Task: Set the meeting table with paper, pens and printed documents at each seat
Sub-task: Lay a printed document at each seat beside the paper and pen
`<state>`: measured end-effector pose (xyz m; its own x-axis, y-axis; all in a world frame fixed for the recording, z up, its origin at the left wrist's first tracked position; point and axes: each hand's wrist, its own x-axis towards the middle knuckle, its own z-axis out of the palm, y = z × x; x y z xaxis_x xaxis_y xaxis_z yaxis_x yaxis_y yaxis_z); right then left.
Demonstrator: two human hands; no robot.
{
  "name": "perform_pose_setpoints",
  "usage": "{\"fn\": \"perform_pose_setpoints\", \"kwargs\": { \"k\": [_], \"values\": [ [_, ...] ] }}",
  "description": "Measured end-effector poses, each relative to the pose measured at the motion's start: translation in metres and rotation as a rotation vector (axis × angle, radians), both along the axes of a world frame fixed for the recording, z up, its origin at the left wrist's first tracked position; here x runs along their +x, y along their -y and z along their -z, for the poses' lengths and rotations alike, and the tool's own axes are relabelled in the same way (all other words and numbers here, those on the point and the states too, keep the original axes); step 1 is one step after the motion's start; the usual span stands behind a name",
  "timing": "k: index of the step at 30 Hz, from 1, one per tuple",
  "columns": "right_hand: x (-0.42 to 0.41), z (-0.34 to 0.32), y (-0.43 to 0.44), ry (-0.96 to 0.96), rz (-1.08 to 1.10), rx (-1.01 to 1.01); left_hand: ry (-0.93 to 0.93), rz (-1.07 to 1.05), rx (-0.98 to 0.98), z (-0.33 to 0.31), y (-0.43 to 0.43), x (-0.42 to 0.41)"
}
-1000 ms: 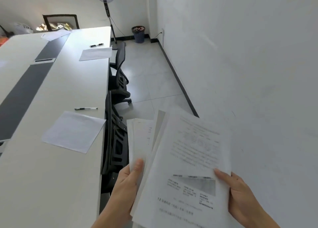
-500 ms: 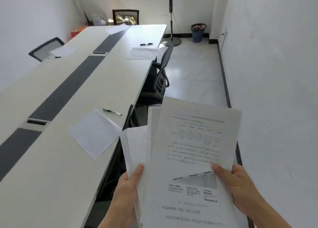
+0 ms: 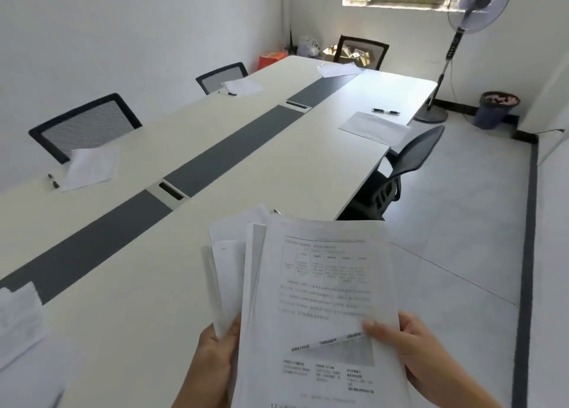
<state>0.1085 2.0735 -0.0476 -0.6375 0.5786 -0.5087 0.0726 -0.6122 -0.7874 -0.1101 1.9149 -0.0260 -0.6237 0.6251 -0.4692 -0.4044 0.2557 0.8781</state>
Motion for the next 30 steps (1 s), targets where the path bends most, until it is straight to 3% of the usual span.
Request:
{"fn": "perform_pose_setpoints", "kwargs": {
  "k": [12,21,26,30],
  "values": [
    [-0.213,0.014,-0.099,0.231,-0.189,0.338,0.001,-0.465,0.051,0.005,0.025,-0.139],
    [-0.362,0.096,-0.106,0.436,-0.696,0.495,0.01,-0.887,-0.01,0.012,0.071,-0.128],
    [-0.395,0.143,-0.075,0.569,-0.929,0.56,0.047,-0.965,-0.069,0.01,0.069,-0.116],
    [-0.397,0.159,-0.074,0.639,-0.951,0.611,0.077,-0.937,-0.088,0.01,0.06,-0.116]
  ]
}}
